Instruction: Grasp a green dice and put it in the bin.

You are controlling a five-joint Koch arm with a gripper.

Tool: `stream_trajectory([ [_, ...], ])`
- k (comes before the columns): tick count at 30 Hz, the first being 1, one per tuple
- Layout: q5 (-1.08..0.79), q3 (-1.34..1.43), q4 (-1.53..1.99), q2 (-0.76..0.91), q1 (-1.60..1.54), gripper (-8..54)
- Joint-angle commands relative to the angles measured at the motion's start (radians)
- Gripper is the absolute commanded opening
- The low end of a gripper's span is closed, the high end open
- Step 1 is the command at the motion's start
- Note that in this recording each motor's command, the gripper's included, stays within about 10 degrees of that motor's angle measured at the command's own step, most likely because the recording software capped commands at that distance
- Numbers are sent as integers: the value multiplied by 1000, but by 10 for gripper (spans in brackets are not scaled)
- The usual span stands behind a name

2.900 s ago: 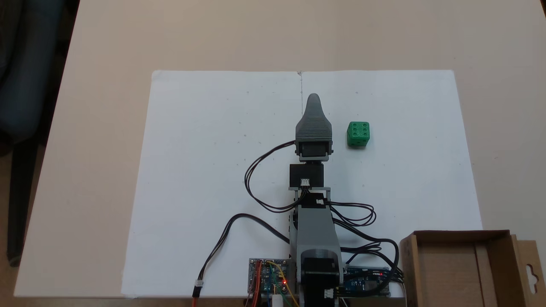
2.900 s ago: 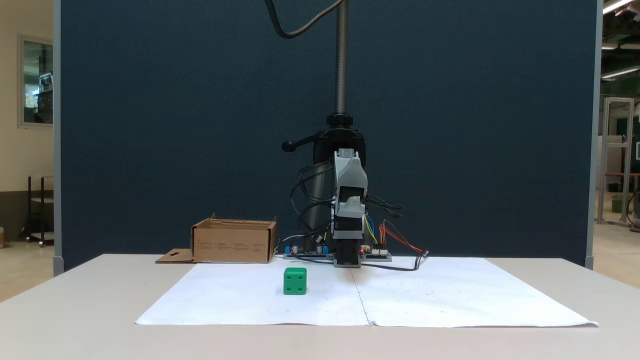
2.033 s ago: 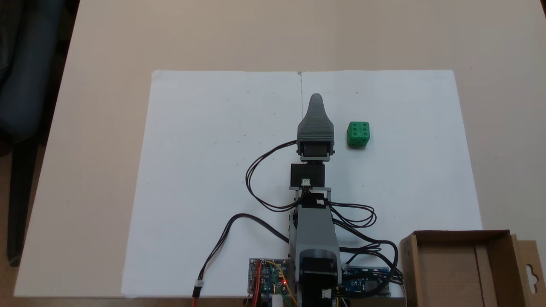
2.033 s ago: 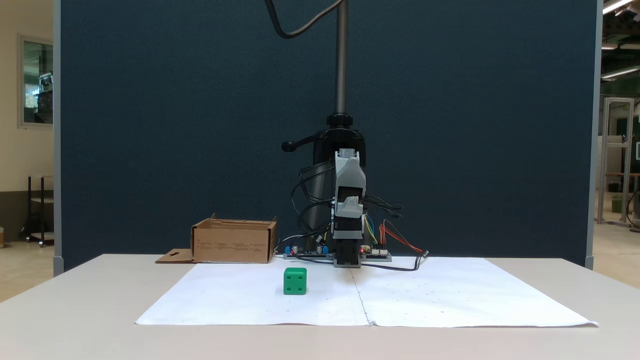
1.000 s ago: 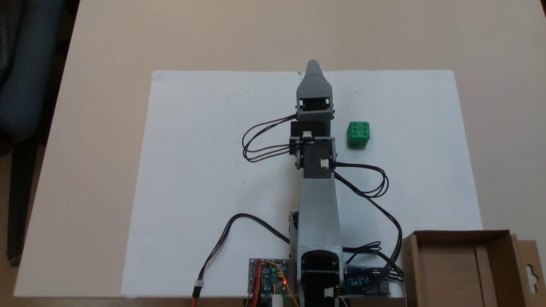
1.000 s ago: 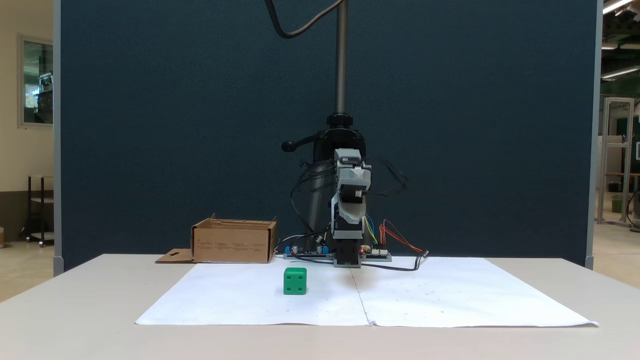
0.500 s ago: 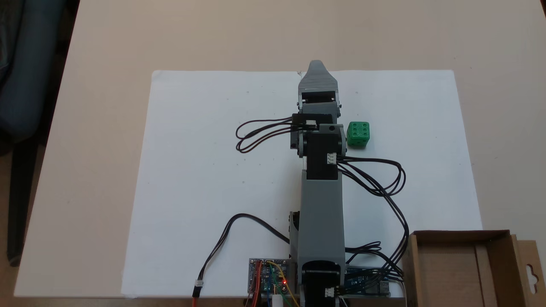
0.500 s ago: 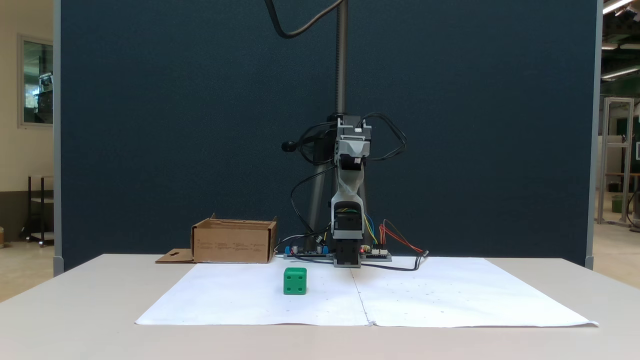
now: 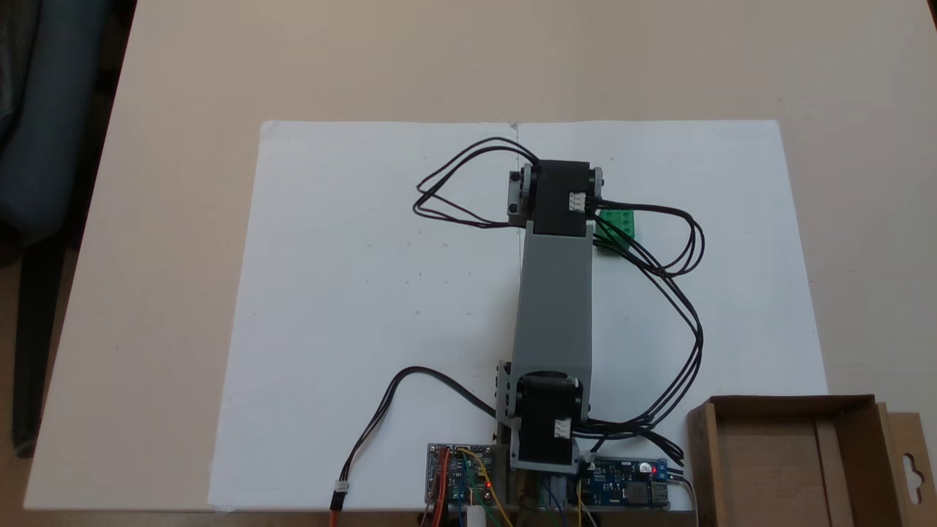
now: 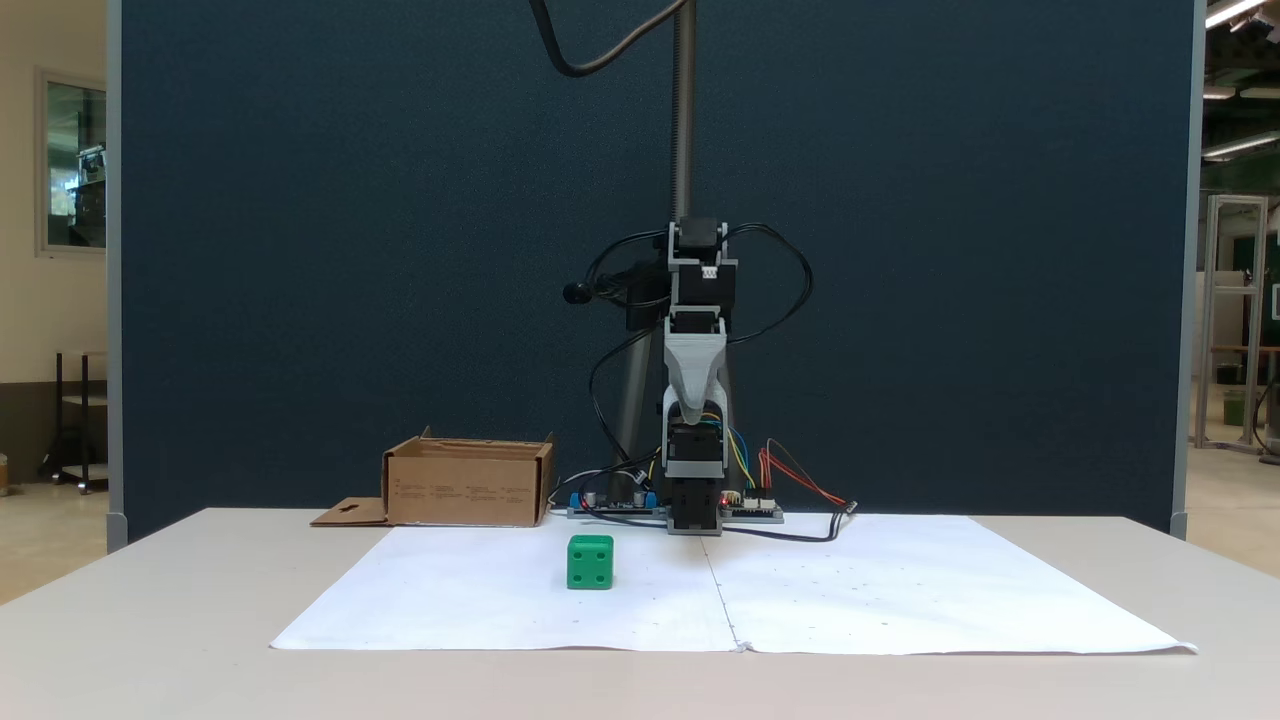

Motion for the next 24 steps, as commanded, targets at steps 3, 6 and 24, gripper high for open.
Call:
stream_trajectory([
  [3, -138, -106, 69, -49, 71, 475],
  [6, -181, -126, 69, -67, 98, 481],
  [24, -351, -204, 61, -207, 241, 504],
])
